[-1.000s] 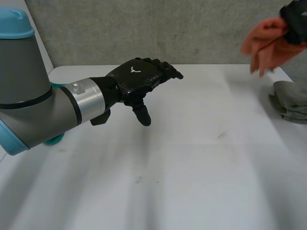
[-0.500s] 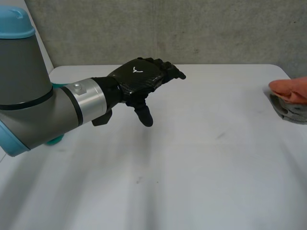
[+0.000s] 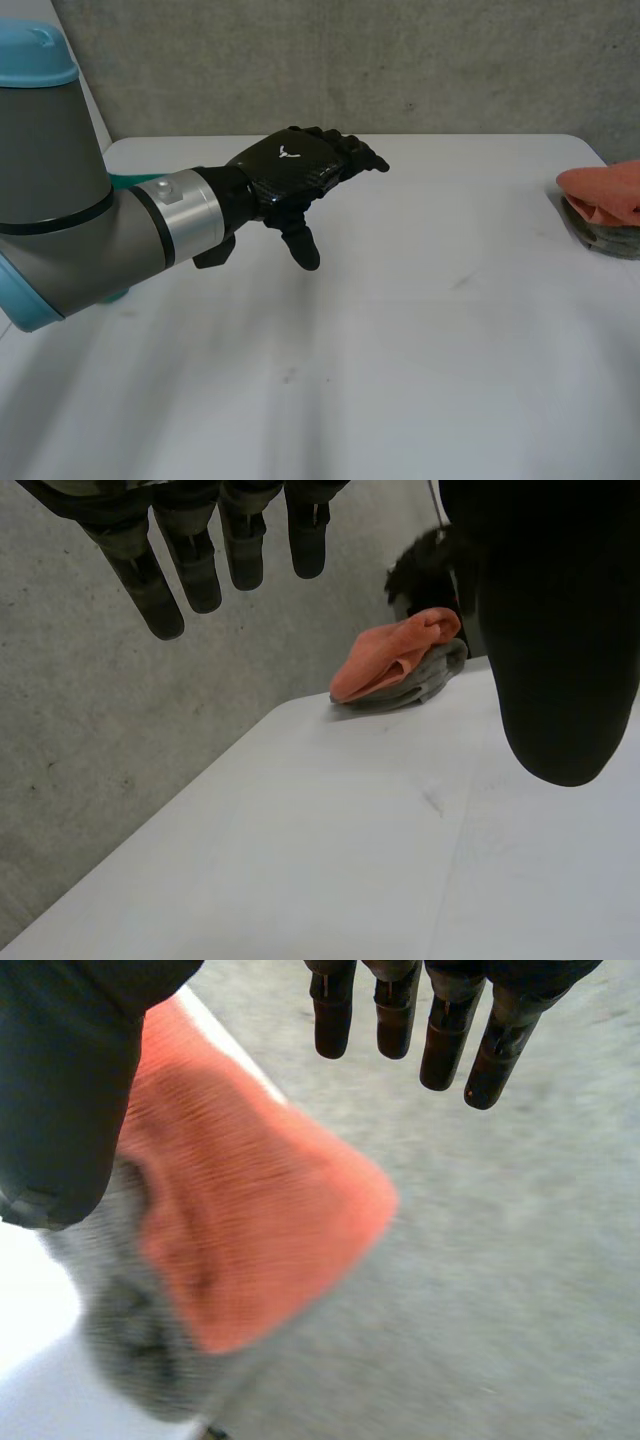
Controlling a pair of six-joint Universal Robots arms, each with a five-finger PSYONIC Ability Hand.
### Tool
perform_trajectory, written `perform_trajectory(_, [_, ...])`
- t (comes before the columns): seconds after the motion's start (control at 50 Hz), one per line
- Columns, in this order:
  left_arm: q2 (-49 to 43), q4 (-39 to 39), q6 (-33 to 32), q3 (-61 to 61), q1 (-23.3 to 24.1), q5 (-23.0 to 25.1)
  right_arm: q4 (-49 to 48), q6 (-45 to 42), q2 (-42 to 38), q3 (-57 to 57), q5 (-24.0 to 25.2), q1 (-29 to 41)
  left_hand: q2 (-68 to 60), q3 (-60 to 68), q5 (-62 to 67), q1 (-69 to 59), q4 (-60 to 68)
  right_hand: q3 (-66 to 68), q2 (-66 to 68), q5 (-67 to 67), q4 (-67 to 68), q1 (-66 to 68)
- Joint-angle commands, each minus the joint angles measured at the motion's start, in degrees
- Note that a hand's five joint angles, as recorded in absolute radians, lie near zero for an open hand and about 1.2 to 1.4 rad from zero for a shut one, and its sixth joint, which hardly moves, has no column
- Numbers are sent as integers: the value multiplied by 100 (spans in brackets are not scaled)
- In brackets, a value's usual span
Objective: Fold the laundry.
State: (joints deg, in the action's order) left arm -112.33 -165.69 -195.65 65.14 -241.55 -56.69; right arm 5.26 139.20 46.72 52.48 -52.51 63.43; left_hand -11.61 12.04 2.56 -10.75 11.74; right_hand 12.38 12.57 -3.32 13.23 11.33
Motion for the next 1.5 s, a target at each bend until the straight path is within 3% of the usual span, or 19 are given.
perform_trajectory(0.02, [88, 1, 0, 16, 11, 0, 203, 28, 917, -221, -1726, 230, 5, -48, -100, -81, -18, -238, -257, 332, -323, -133])
perform_trajectory(0.08, [150, 1, 9, 34, -6, 0, 186, 150, 1241, -247, -2287, 1000, 22, -65, -117, -64, -35, -238, -257, 332, -323, -133])
perform_trajectory(0.14, [185, -7, 9, 60, -41, -8, 159, 335, 1436, -203, -2448, 1688, 22, -65, -117, -64, -35, -238, -257, 332, -323, -133])
perform_trajectory(0.3, [317, -25, 27, 156, -304, -140, -25, 1766, 1743, 700, -2255, 3665, 56, -99, -150, -31, -68, -238, -257, 332, -323, -133])
perform_trajectory(0.46, [291, -806, 27, 288, -1271, -983, -648, 1979, 1867, 2246, -2254, 5027, 161, -204, -256, 75, -174, -238, -257, 332, -323, -133])
perform_trajectory(0.62, [-675, -1773, -202, 192, -2396, -1160, -1167, 1637, 1867, 3337, -2263, 5373, 140, -183, -234, 53, -152, -238, -257, 332, -323, -133])
perform_trajectory(0.68, [-1229, -1888, -509, -27, -2870, -1046, -1229, 1557, 1876, 3532, -2263, 5355, 123, -166, -218, 37, -136, -238, -257, 332, -323, -133])
perform_trajectory(0.76, [-1958, -1915, -1202, -344, -3073, -931, -1256, 1504, 1876, 3734, -2255, 5338, 106, -149, -201, 20, -119, -238, -257, 332, -323, -133])
perform_trajectory(0.88, [-2924, -1915, -2134, -967, -3144, -993, -1291, 1504, 1885, 3998, -2237, 5338, -61, 18, -33, -148, 49, -238, -257, 332, -323, -133])
perform_trajectory(0.96, [-3286, -1897, -2250, -1179, -3161, -993, -1379, 1504, 1911, 4147, -2237, 5303, -330, 287, 235, -416, 318, -238, -257, 332, -323, -133])
perform_trajectory(1.06, [-3497, -1888, -2250, -1276, -3179, -993, -1484, 1504, 1955, 4314, -2211, 5136, -1539, 1496, 1445, -1626, 1527, -238, -257, 332, -323, -133])
perform_trajectory(1.08, [-3524, -1888, -2250, -1293, -3179, -993, -1502, 1504, 1964, 4358, -2211, 5092, -1892, 1849, 1797, -1978, 1880, -238, -257, 332, -323, -133])
perform_trajectory(1.12, [-3585, -1888, -2267, -1311, -3170, -993, -1511, 1504, 1964, 4393, -2202, 5057, -3854, 3811, 3760, -3941, 3842, -238, -257, 332, -323, -133])
perform_trajectory(1.16, [-3559, -1888, -2276, -1294, -3144, -1028, -1511, 1504, 1973, 4437, -2202, 5021, -6724, 6681, 6630, -6811, 6712, -238, -257, 332, -323, -133])
perform_trajectory(1.24, [-3165, -1941, -2259, -1101, -2890, -1650, -1511, 1496, 2060, 4481, -2202, 5004, -6839, 6796, 6744, -6925, 6826, -238, -257, 332, -323, -133])
perform_trajectory(1.3, [-2515, -2028, -2136, -723, -2600, -2091, -1520, 1504, 2122, 4508, -2211, 4960, -6839, 6796, 6744, -6925, 6826, -238, -257, 332, -323, -133])
perform_trajectory(1.38, [-1689, -2240, -1636, -196, -2152, -2100, -1537, 1504, 2254, 4508, -2228, 4837, -6839, 6796, 6744, -6925, 6826, -238, -257, 332, -323, -133])
perform_trajectory(1.5, [-493, -2205, -46, 841, -1063, -2030, -1643, 1539, 2377, 4499, -2281, 4609, -6839, 6796, 6744, -6925, 6826, -238, -257, 332, -323, -133])
